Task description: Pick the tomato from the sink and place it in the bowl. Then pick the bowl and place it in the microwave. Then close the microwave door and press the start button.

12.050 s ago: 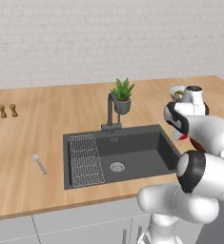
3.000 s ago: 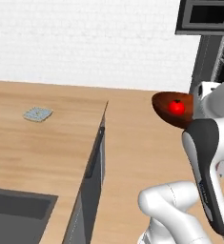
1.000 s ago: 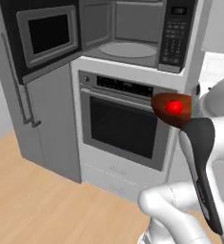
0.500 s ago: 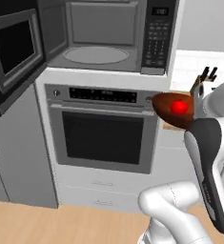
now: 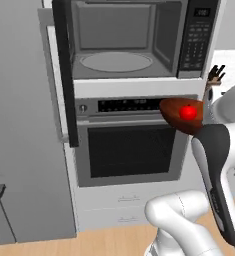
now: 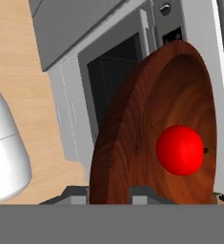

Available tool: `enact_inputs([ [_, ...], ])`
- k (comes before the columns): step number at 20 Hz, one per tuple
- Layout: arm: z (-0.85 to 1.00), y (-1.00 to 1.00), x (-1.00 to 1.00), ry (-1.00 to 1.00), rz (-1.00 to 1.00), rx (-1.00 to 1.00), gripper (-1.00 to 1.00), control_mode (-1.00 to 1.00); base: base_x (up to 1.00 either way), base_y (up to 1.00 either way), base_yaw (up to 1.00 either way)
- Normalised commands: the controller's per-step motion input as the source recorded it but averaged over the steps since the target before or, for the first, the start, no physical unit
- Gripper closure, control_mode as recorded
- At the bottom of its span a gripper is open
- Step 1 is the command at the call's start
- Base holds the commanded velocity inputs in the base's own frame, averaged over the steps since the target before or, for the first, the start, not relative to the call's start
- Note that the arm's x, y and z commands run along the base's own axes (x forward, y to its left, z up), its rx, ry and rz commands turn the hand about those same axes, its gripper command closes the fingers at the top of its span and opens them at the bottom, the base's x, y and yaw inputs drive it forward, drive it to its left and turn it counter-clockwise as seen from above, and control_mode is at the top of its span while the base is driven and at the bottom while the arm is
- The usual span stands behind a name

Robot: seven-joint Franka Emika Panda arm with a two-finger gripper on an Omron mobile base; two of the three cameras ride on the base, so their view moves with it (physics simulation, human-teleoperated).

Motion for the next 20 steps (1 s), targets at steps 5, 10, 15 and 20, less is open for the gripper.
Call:
enact_inputs([
  [5, 0.0, 0.0, 0.0, 0.0, 0.0, 0.0, 1.0, 1.0, 0.16, 0.46, -0.21],
  [10, 0.0, 0.0, 0.0, 0.0, 0.0, 0.0, 1.0, 1.0, 0.29, 0.12, -0.15],
  [15, 0.0, 0.0, 0.0, 0.0, 0.0, 0.0, 1.0, 1.0, 0.38, 0.12, -0.17],
  [20, 0.0, 0.0, 0.0, 0.0, 0.0, 0.0, 1.0, 1.0, 0.58, 0.37, -0.16],
])
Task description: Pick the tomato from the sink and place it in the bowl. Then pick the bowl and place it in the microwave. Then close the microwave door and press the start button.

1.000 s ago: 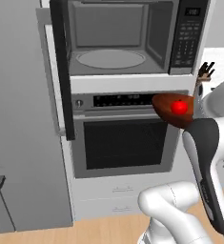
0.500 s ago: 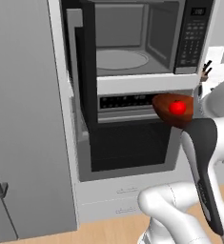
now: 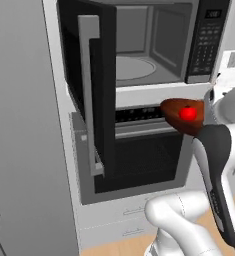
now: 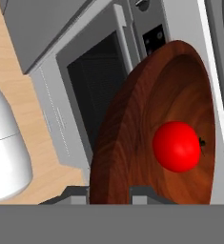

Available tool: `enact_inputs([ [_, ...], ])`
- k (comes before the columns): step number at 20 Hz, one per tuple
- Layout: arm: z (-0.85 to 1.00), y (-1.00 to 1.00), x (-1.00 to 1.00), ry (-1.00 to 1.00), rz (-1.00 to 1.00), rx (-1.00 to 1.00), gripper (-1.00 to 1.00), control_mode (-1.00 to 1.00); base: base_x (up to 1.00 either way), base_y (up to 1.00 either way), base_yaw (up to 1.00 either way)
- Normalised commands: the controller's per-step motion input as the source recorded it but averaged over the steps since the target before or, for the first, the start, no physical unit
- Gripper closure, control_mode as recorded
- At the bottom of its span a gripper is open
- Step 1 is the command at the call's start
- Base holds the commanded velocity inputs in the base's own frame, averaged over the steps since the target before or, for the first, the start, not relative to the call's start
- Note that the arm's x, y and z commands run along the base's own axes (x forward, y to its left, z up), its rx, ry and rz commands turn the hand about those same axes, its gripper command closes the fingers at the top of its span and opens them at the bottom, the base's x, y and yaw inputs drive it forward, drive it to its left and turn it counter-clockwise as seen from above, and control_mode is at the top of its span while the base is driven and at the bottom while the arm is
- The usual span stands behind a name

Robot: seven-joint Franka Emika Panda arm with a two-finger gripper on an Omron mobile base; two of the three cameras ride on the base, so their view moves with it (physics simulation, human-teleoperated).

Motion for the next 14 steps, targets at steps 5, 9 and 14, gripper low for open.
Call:
enact_inputs([
  [5, 0.0, 0.0, 0.0, 0.0, 0.0, 0.0, 1.0, 1.0, 0.3, 0.21, -0.12],
  [9, 0.0, 0.0, 0.0, 0.0, 0.0, 0.0, 1.0, 1.0, 0.32, 0.02, -0.01],
  [14, 0.0, 0.0, 0.0, 0.0, 0.0, 0.0, 1.0, 1.0, 0.16, 0.0, 0.0],
])
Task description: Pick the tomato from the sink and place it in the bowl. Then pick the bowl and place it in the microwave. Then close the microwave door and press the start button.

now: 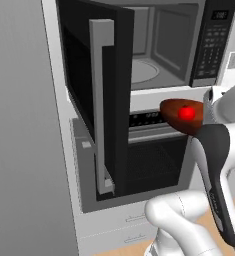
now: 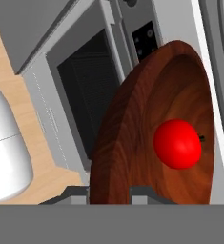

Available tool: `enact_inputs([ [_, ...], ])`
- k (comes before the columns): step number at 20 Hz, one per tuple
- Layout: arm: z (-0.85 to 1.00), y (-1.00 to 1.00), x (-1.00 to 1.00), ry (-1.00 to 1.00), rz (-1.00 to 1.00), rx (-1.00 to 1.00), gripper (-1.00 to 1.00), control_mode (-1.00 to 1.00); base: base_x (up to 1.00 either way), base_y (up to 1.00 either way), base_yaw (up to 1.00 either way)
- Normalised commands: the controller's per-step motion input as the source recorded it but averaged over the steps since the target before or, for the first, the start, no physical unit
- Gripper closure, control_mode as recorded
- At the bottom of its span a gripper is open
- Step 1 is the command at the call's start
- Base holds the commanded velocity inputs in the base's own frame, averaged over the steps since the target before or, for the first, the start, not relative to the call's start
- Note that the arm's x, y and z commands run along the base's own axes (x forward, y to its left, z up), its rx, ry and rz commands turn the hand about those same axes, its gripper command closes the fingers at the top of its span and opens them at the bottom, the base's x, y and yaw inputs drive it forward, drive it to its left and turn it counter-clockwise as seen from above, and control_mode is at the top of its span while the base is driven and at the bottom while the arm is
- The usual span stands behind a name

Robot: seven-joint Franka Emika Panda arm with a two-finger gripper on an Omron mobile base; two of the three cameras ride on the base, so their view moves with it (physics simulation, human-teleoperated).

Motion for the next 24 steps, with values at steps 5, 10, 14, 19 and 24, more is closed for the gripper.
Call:
enact_inputs([
  [5, 0.8, 0.21, 0.07, -0.35, 0.11, -0.13, 1.0, -1.0, 0.01, 0.01, 0.02],
  [10, 0.88, 0.24, 0.57, -0.34, 0.15, -0.12, 1.0, -1.0, 0.0, 0.0, 0.0],
  [14, 0.55, 0.33, 1.0, -0.03, 0.13, 0.0, 1.0, -1.0, 0.0, 0.0, 0.0],
  [19, 0.05, 0.53, 1.0, 0.07, 0.01, -0.09, 1.0, -1.0, 0.0, 0.0, 0.0],
  [24, -0.07, 0.09, 1.0, 0.25, -0.07, -0.02, 1.0, -1.0, 0.0, 0.0, 0.0],
])
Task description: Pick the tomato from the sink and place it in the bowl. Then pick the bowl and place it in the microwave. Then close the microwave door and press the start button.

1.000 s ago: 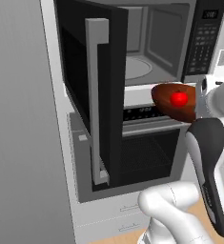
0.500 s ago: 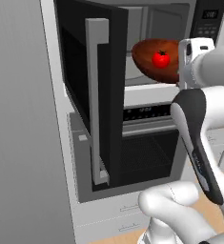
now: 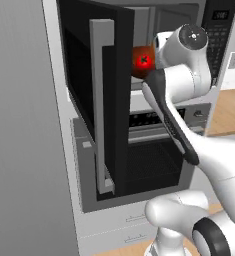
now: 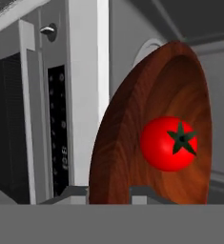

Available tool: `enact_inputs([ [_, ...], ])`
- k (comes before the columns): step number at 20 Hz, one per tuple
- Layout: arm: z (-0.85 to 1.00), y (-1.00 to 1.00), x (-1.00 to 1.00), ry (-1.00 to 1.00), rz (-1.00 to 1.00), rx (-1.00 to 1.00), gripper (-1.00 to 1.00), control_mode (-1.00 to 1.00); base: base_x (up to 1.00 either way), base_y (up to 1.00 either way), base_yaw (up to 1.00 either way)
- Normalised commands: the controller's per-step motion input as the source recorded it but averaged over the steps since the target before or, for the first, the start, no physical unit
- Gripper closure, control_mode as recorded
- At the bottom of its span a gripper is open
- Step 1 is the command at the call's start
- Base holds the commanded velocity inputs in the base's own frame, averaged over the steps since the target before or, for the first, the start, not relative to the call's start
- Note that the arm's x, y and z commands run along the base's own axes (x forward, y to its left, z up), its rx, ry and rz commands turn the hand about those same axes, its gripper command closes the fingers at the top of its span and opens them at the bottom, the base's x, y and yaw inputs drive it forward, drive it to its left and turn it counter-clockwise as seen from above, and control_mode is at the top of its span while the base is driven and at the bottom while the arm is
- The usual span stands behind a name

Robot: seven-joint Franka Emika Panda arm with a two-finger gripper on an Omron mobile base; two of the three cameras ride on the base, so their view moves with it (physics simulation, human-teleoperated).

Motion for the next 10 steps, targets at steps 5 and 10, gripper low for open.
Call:
enact_inputs([
  [5, -0.34, 0.0, 1.0, 0.2, 0.04, 0.0, 1.0, -1.0, 0.0, 0.0, 0.0],
  [10, -0.36, 0.0, 0.98, 0.03, 0.09, -0.03, 1.0, -1.0, 0.0, 0.0, 0.0],
])
